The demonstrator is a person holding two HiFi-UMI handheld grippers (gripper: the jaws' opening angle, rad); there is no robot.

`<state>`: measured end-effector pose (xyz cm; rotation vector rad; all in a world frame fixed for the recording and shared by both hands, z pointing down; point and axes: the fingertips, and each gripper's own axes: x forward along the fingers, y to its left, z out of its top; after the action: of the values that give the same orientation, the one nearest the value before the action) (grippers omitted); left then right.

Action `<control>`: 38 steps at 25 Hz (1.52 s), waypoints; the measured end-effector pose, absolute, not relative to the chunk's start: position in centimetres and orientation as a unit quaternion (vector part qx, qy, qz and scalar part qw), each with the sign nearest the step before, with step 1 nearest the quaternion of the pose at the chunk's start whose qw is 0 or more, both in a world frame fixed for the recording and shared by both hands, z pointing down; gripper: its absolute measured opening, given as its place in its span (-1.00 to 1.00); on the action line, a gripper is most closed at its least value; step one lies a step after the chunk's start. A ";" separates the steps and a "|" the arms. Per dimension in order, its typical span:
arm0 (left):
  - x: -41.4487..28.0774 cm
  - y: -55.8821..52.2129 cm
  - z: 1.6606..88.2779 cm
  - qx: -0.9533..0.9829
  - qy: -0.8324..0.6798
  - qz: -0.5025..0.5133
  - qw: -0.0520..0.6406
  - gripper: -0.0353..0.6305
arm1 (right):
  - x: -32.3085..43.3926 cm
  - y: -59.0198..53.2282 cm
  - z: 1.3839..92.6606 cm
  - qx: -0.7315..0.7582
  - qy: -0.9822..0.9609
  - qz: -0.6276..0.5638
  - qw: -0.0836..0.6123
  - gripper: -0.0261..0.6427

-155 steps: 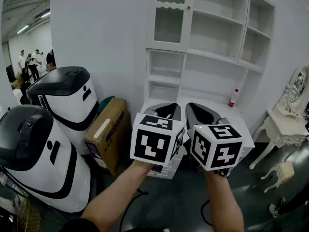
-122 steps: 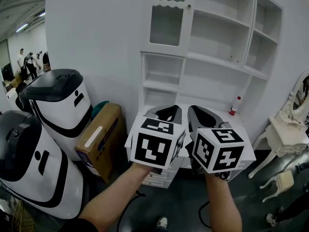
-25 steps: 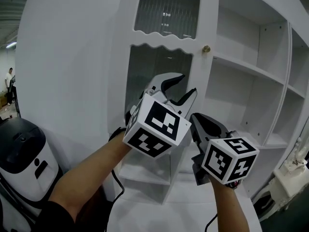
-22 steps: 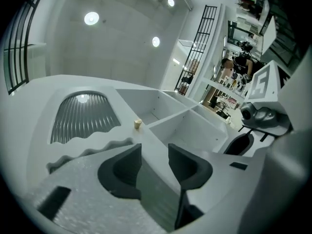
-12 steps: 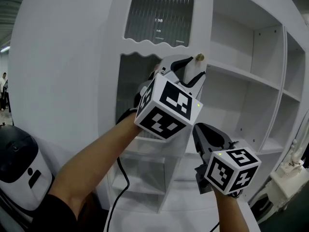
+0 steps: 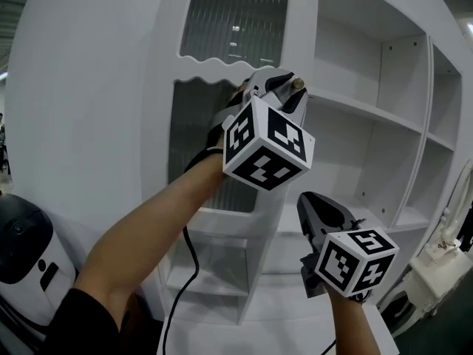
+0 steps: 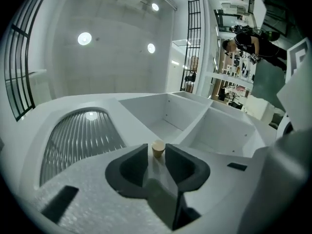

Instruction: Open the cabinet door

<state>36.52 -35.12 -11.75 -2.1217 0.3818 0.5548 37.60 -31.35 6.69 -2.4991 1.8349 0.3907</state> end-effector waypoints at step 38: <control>32.3 -31.7 -11.6 -0.871 0.173 0.219 0.403 -0.67 | 34.9 -33.3 14.9 -0.644 0.764 0.032 0.031 -0.48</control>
<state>32.29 -31.71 -11.63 -2.2008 0.4376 0.5543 34.86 -33.30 14.88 -1.9842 2.3524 0.0973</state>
